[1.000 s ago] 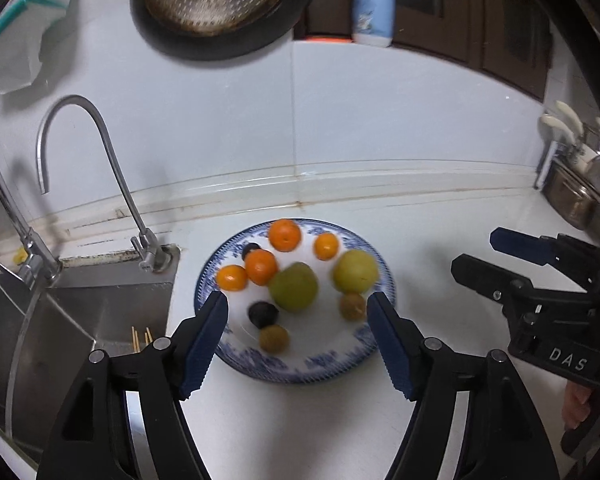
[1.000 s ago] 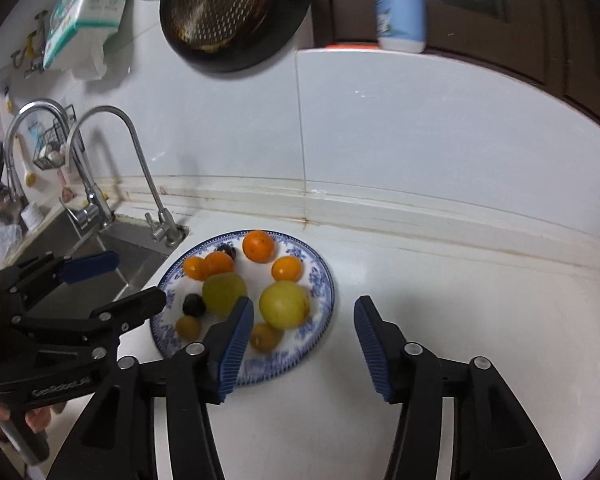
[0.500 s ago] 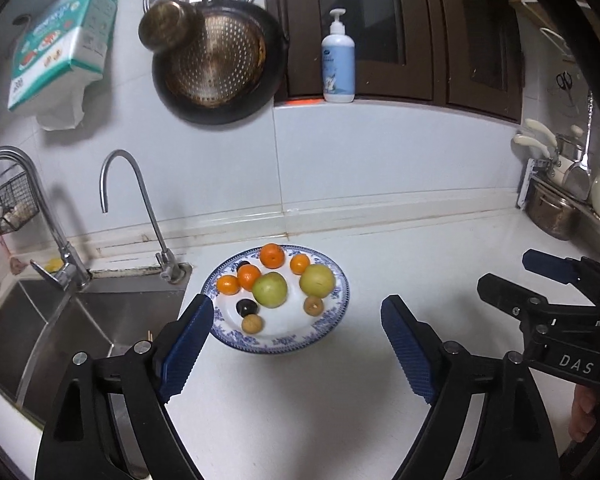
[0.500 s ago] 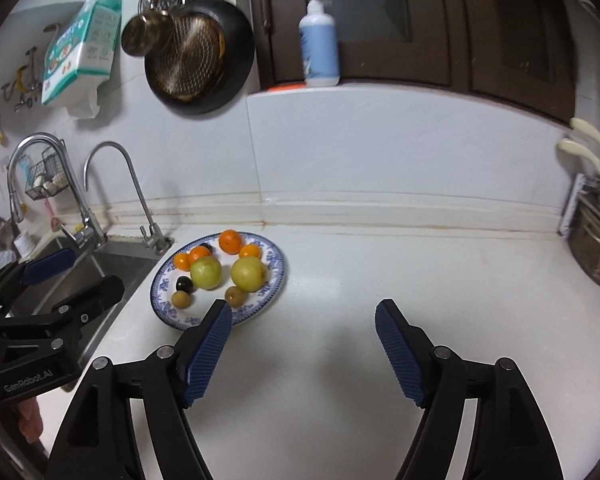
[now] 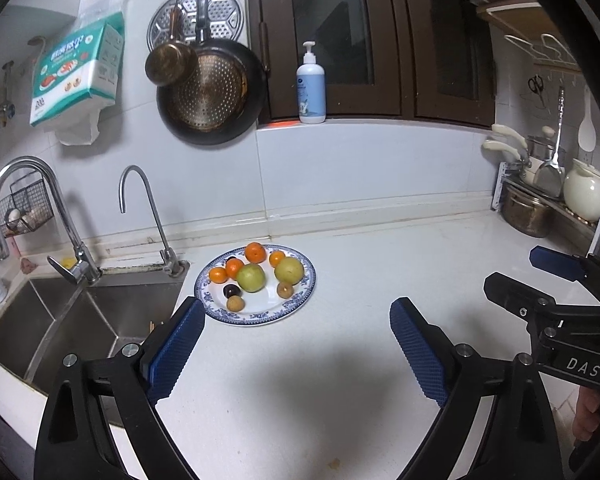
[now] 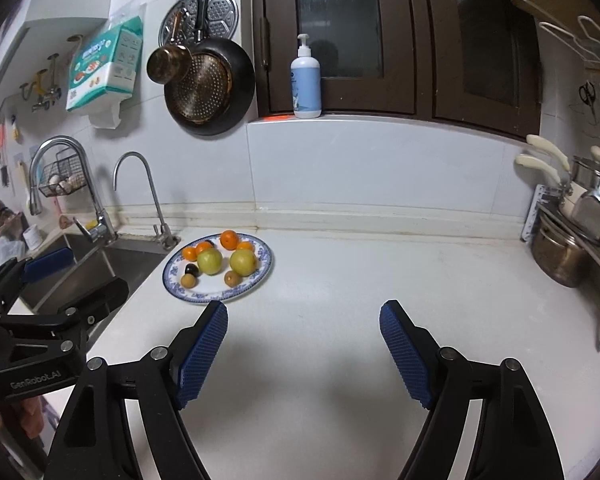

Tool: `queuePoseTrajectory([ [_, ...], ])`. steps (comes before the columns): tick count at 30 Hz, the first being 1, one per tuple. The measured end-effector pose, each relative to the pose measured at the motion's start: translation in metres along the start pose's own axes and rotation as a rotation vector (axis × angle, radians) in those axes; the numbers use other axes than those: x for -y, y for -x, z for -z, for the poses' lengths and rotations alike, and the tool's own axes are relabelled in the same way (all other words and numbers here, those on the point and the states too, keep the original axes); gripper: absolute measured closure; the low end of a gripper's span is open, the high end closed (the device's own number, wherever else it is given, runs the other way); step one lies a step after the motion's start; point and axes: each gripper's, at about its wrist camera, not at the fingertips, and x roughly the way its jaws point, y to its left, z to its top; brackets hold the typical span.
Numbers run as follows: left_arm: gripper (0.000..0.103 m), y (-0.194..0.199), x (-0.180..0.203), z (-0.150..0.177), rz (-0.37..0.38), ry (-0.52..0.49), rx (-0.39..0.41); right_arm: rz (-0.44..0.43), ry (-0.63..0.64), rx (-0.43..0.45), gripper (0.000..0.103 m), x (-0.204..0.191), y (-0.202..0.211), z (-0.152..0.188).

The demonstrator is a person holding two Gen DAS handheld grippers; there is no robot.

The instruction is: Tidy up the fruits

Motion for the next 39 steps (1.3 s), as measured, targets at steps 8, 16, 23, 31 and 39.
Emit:
queuePoseTrajectory([
  [8, 0.006, 0.028, 0.014, 0.007, -0.008, -0.009, 0.022, -0.004, -0.006, 0.014, 0.024, 0.007, 0.029, 0.014],
  [16, 0.004, 0.045, 0.022, 0.015, -0.025, -0.009, 0.043, -0.012, -0.008, 0.018, 0.024, 0.011, 0.044, 0.024],
  [23, 0.001, 0.052, 0.025, 0.019, -0.031, -0.005, 0.043, -0.015, -0.009, 0.02, 0.024, 0.014, 0.049, 0.029],
  [31, 0.0, 0.058, 0.027, 0.02, -0.072, -0.011, 0.039, -0.009, -0.01, 0.017, 0.024, 0.017, 0.053, 0.03],
  [39, 0.0, 0.054, 0.025, 0.022, -0.027, 0.02, 0.011, 0.0, -0.011, 0.022, 0.024, 0.021, 0.054, 0.03],
])
